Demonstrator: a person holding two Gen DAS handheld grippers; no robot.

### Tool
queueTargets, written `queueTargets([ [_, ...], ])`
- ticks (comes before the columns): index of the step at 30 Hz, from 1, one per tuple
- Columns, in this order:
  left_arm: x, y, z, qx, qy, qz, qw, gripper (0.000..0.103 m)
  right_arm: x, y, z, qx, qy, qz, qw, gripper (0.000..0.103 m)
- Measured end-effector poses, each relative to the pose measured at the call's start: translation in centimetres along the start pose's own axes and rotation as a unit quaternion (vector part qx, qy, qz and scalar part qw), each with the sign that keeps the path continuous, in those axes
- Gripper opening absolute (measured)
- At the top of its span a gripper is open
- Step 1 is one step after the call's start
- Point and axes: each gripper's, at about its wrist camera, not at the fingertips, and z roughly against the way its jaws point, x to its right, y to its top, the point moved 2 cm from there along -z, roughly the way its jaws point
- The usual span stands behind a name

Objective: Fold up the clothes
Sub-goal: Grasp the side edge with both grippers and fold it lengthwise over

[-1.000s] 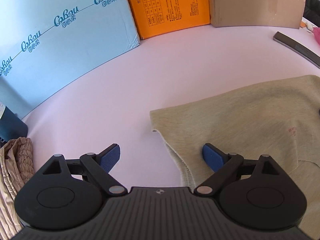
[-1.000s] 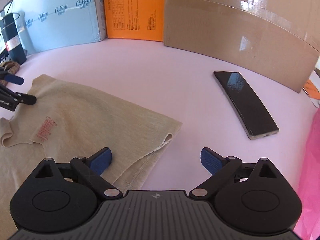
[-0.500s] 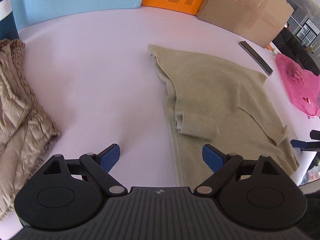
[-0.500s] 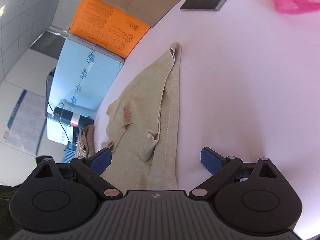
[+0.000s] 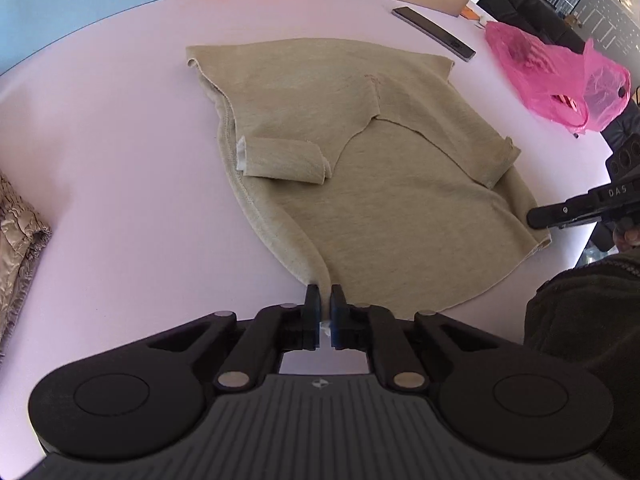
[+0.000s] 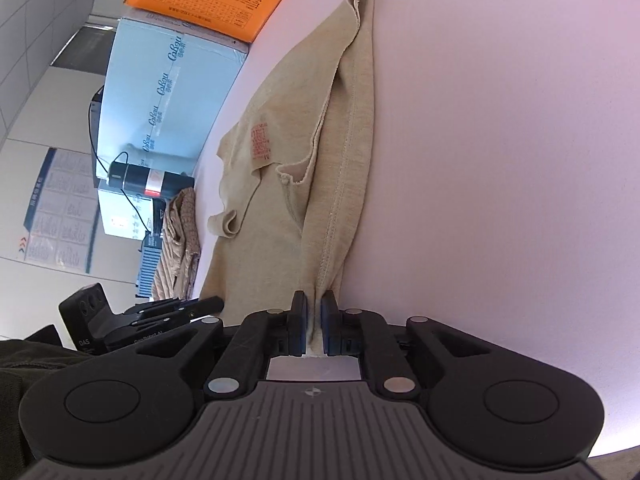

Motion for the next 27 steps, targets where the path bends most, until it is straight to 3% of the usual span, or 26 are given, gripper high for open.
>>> queueTargets([
  [6, -1.0, 2.8, 2.0, 0.027, -0.012, 0.02, 0.9993, 0.004, 0.0, 2.5, -0.8, 0.027, 0.048, -0.039, 0.998, 0.007],
  [11, -3.3, 11.0, 2.9, 0.098, 0.001, 0.062, 0.9933, 0.004, 0.0, 5.1, -1.7, 0.058, 0.082, -0.072, 0.992, 0.007],
  [14, -5.5, 16.3, 0.4, 0.114, 0.05, 0.124, 0.9845, 0.015, 0.8, 8.8, -3.2, 0.121, 0.007, -0.078, 0.989, 0.009],
  [15, -6.3, 17.6, -0.8, 0.1, 0.076, 0.149, 0.9809, 0.021, 1.1, 10.0, -3.6, 0.141, -0.023, -0.08, 0.987, 0.017],
  [16, -7.1, 18.5, -1.5, 0.085, 0.095, 0.17, 0.9771, 0.031, 1.2, 10.7, -3.7, 0.154, -0.041, -0.078, 0.984, 0.052],
  [17, -7.7, 18.7, -1.7, 0.079, 0.108, 0.184, 0.9738, 0.034, 1.1, 10.9, -3.3, 0.16, -0.042, -0.074, 0.983, 0.069],
  [18, -8.1, 18.7, -1.7, 0.076, 0.12, 0.194, 0.9707, 0.036, 1.0, 11.1, -3.0, 0.166, -0.043, -0.069, 0.983, 0.069],
  [19, -8.4, 18.4, -1.6, 0.076, 0.126, 0.196, 0.9695, 0.048, 1.0, 11.1, -2.5, 0.169, -0.047, -0.062, 0.983, 0.069],
  [20, -8.4, 17.7, -1.3, 0.079, 0.13, 0.189, 0.9701, 0.069, 1.0, 10.9, -1.9, 0.17, -0.054, -0.051, 0.983, 0.073],
  [21, -8.4, 16.8, -1.1, 0.081, 0.133, 0.18, 0.9713, 0.078, 1.0, 10.8, -1.3, 0.17, -0.061, -0.041, 0.983, 0.076],
  [22, -8.3, 16.0, -1.1, 0.081, 0.137, 0.171, 0.9724, 0.082, 0.8, 10.4, -1.2, 0.163, -0.07, -0.021, 0.984, 0.083],
  [24, -8.1, 14.2, -1.4, 0.063, 0.14, 0.161, 0.9749, 0.082, -0.1, 9.3, -2.0, 0.126, -0.093, 0.041, 0.987, 0.084],
  [27, -7.6, 12.0, -1.8, 0.041, 0.13, 0.182, 0.9739, 0.082, -1.5, 7.7, -3.2, 0.069, -0.126, 0.134, 0.981, 0.084],
])
